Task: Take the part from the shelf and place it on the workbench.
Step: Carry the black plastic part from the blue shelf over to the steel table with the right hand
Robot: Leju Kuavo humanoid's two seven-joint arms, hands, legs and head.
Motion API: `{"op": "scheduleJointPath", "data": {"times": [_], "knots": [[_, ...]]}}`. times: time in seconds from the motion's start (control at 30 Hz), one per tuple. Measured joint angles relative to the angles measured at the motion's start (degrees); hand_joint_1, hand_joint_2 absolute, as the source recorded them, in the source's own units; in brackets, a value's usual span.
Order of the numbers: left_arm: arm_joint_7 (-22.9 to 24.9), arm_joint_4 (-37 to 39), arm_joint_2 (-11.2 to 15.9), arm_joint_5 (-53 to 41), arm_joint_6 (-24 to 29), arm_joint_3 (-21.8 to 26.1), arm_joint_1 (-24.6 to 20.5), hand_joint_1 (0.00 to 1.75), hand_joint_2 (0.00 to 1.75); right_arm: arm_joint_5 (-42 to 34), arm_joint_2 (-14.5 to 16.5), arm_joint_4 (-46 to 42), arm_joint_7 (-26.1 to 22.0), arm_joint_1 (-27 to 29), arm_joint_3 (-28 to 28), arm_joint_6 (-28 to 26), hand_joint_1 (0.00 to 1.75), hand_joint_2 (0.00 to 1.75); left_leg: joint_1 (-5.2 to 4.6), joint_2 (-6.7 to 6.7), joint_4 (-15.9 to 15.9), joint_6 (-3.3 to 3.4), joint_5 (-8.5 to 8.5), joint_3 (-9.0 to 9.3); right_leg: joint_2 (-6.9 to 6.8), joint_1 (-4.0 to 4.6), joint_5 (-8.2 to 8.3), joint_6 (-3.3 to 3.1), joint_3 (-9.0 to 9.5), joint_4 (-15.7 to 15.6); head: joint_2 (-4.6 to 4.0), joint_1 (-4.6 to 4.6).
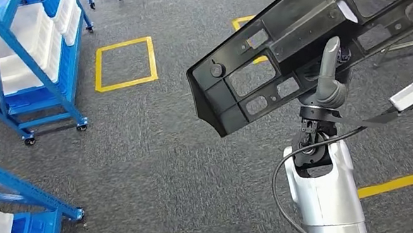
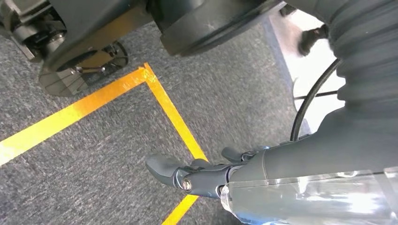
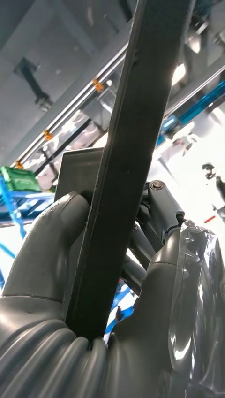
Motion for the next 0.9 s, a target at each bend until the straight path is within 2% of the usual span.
{"op": "scheduleJointPath", "data": {"times": [0.03,0.07,0.1,0.17,0.2,0.23,0.27,0.3,0.33,0.37,0.4,0.43,0.47,0.5,0.53,0.57,0.6,0.63,0.67,0.7,0.73,0.77,0.8,0.83,0.87,0.9], "knots": [[0.1,0.0,0.0,0.0,0.0,0.0,-0.1,0.0,1.75,0.1,0.0,-0.1,0.1,-0.1,0.0,0.0,1.75,1.75,0.05,0.66,-0.1,-0.31,-0.2,0.3,0.85,-0.02,0.0,-0.4,-0.01,-0.1,0.0,0.0],[0.1,0.0,0.0,0.0,0.1,0.0,-0.2,0.0,1.75,0.2,0.0,-0.1,0.2,-0.3,0.0,-0.1,1.75,1.75,0.2,0.49,0.2,-0.63,-0.57,0.48,1.6,-0.07,0.02,-0.74,0.09,-0.2,0.0,-0.01],[0.2,0.0,0.0,0.1,0.1,0.0,-0.2,0.0,1.75,0.2,0.0,-0.1,0.3,-0.5,0.0,-0.1,1.75,1.75,0.38,-0.48,1.1,-0.89,-1.35,0.26,2.34,-0.18,0.07,-1.12,0.21,-0.4,0.0,-0.01],[0.3,0.0,0.0,0.2,0.3,0.0,-0.2,0.0,1.75,0.3,0.1,0.0,0.3,-0.9,0.0,-0.2,1.75,1.75,0.7,-3.86,6.6,-1.2,-4.46,-2.14,3.63,-0.42,0.18,-1.75,0.4,-0.6,0.0,-0.02],[0.6,0.0,0.0,0.2,0.4,0.1,-0.3,0.0,1.75,0.3,0.1,0.1,0.3,-1.1,0.0,-0.2,1.75,1.75,0.73,-5.06,10.7,-1.23,-6.36,-4.16,4.27,-0.4,0.16,-1.94,0.38,-0.6,0.0,-0.03],[1.0,0.0,0.0,0.1,0.7,0.1,-0.4,0.0,1.75,0.3,0.1,0.2,0.3,-1.1,0.0,-0.3,1.75,1.75,0.74,-5.64,14.5,-1.26,-7.71,-6.06,4.97,-0.33,0.14,-2.04,0.38,-0.6,0.0,-0.03],[1.6,0.0,0.0,0.0,1.1,0.1,-0.7,0.0,1.75,0.4,0.1,0.4,0.2,-1.0,0.0,-0.5,1.75,1.75,0.74,-5.85,16.8,-1.25,-8.07,-7.28,5.78,-0.26,0.12,-2.07,0.39,-0.5,0.0,-0.04],[2.4,0.0,-0.1,-0.3,1.5,0.1,-0.8,0.0,1.75,0.5,0.1,0.5,0.1,-1.0,0.0,-0.8,1.75,1.75,0.75,-5.92,16.9,-1.19,-7.27,-7.51,6.66,-0.21,0.11,-2.09,0.44,-0.4,0.0,-0.04],[3.3,0.0,-0.1,-0.7,1.9,0.1,-0.9,0.0,1.75,0.7,0.1,0.6,-0.1,-0.9,0.0,-1.1,1.75,1.75,0.79,-6.08,14.7,-1.06,-5.36,-6.63,7.57,-0.2,0.09,-2.05,0.5,-0.3,0.0,-0.04],[4.0,0.0,-0.2,-1.1,2.2,0.1,-0.8,0.0,1.75,0.9,0.1,0.6,-0.3,-0.7,0.0,-1.3,1.75,1.75,0.87,-6.82,10.9,-0.92,-2.91,-5.11,8.46,-0.22,0.06,-1.97,0.51,-0.2,0.0,-0.04],[4.6,0.0,-0.3,-1.3,2.5,0.1,-0.8,0.0,1.75,1.0,0.1,0.6,-0.5,-0.6,0.0,-1.5,1.75,1.75,1.02,-8.07,7.1,-0.8,-1.05,-3.63,9.3,-0.15,0.06,-1.78,0.4,0.1,0.0,-0.04],[4.9,0.0,-0.4,-1.5,2.6,0.1,-0.7,0.0,1.75,1.1,0.1,0.6,-0.6,-0.5,0.0,-1.6,1.75,1.75,1.16,-9.2,4.0,-0.71,0.04,-2.45,10.1,-0.15,0.12,-1.51,0.15,0.3,0.01,-0.04],[5.0,0.1,-0.5,-1.6,2.7,0.1,-0.6,0.0,1.75,1.2,0.1,0.6,-0.6,-0.4,0.0,-1.7,1.75,1.75,1.2,-10.03,2.2,-0.61,0.37,-1.87,10.78,-0.21,0.27,-1.16,-0.16,0.4,0.01,-0.03],[5.1,0.1,-0.6,-1.6,2.8,0.1,-0.7,0.0,1.75,1.2,0.1,0.5,-0.6,-0.2,0.0,-1.8,1.75,1.75,1.14,-10.19,1.7,-0.45,0.11,-1.7,11.41,-0.3,0.5,-0.73,-0.43,0.4,0.01,-0.03],[5.1,0.1,-0.7,-1.7,2.9,0.1,-0.7,0.0,1.75,1.3,0.0,0.5,-0.6,0.0,0.0,-1.8,1.75,1.75,1.11,-9.65,1.3,-0.17,0.17,-1.52,12.05,-0.4,0.76,-0.29,-0.63,0.2,0.01,-0.03],[5.2,0.1,-0.8,-1.7,2.9,0.1,-0.7,0.0,1.75,1.3,0.0,0.5,-0.6,0.2,0.0,-1.8,1.75,1.75,1.11,-8.99,1.0,0.23,0.44,-1.36,11.85,-0.44,0.82,0.03,-0.74,0.2,0.0,-0.03],[5.3,0.1,-0.8,-1.8,2.9,0.1,-0.7,0.0,1.75,1.3,-0.1,0.4,-0.6,0.3,0.0,-1.9,1.75,1.75,1.16,-8.4,0.7,0.63,0.71,-1.15,10.95,-0.35,0.54,0.27,-0.95,0.5,0.0,-0.02],[5.4,0.1,-0.9,-1.9,2.9,0.1,-0.6,0.0,1.75,1.4,-0.1,0.3,-0.7,0.3,0.0,-1.9,1.75,1.75,1.19,-7.67,0.3,1.03,0.97,-0.99,9.37,-0.23,-0.41,0.46,-1.68,2.0,0.0,-0.01],[5.6,0.1,-0.9,-2.1,2.9,0.1,-0.6,0.0,1.75,1.4,-0.2,0.3,-0.7,0.3,0.0,-2.0,1.75,1.75,1.1,-6.95,0.2,1.29,1.11,-0.91,7.42,-0.21,-1.96,0.55,-2.94,4.7,0.0,-0.01],[5.9,0.1,-0.9,-2.4,2.9,0.1,-0.5,0.0,1.75,1.5,-0.3,0.3,-0.8,0.4,0.0,-2.1,1.75,1.75,0.95,-6.23,0.1,1.46,1.14,-0.9,6.02,-0.24,-3.72,0.71,-4.68,8.3,0.0,0.0],[6.4,0.1,-0.8,-2.7,2.9,0.1,-0.5,0.0,1.75,1.6,-0.3,0.2,-0.9,0.7,0.0,-2.2,1.75,1.75,0.83,-5.42,0.1,1.56,1.11,-0.91,5.2,-0.36,-5.27,0.84,-6.53,12.1,0.0,-0.01],[6.8,0.1,-0.8,-2.9,2.9,0.0,-0.5,0.0,1.75,1.6,-0.5,0.2,-1.0,1.2,0.0,-2.3,1.75,1.75,0.76,-4.65,0.1,1.56,1.03,-0.88,4.87,-0.5,-5.98,0.96,-7.81,14.7,0.0,0.0],[7.1,0.1,-0.7,-2.9,3.0,0.0,-0.5,0.0,1.75,1.6,-0.7,0.3,-1.1,1.7,0.0,-2.3,1.75,1.75,0.73,-3.88,0.1,1.52,0.91,-0.82,4.67,-0.62,-5.65,1.03,-8.08,15.3,0.0,0.01],[7.1,0.1,-0.6,-2.8,3.2,0.0,-0.4,0.0,1.75,1.4,-0.9,0.3,-1.3,2.1,0.0,-2.1,1.75,1.75,0.72,-3.19,0.1,1.43,0.77,-0.72,4.4,-0.69,-4.53,1.07,-7.36,14.0,0.0,0.01],[7.0,0.1,-0.4,-2.4,3.6,0.1,-0.3,0.0,1.75,1.0,-1.2,0.4,-1.6,2.3,0.0,-1.8,1.75,1.75,0.71,-2.47,0.1,1.25,0.56,-0.51,3.64,-0.69,-2.68,1.03,-5.43,10.5,0.0,0.01],[6.7,0.1,-0.3,-1.8,4.1,0.2,-0.1,0.0,1.75,0.5,-1.5,0.7,-1.9,2.2,0.0,-1.3,1.75,1.75,0.63,-1.75,0.1,1.0,0.29,-0.28,2.18,-0.45,-1.33,0.87,-3.21,6.5,0.0,0.01]]}}
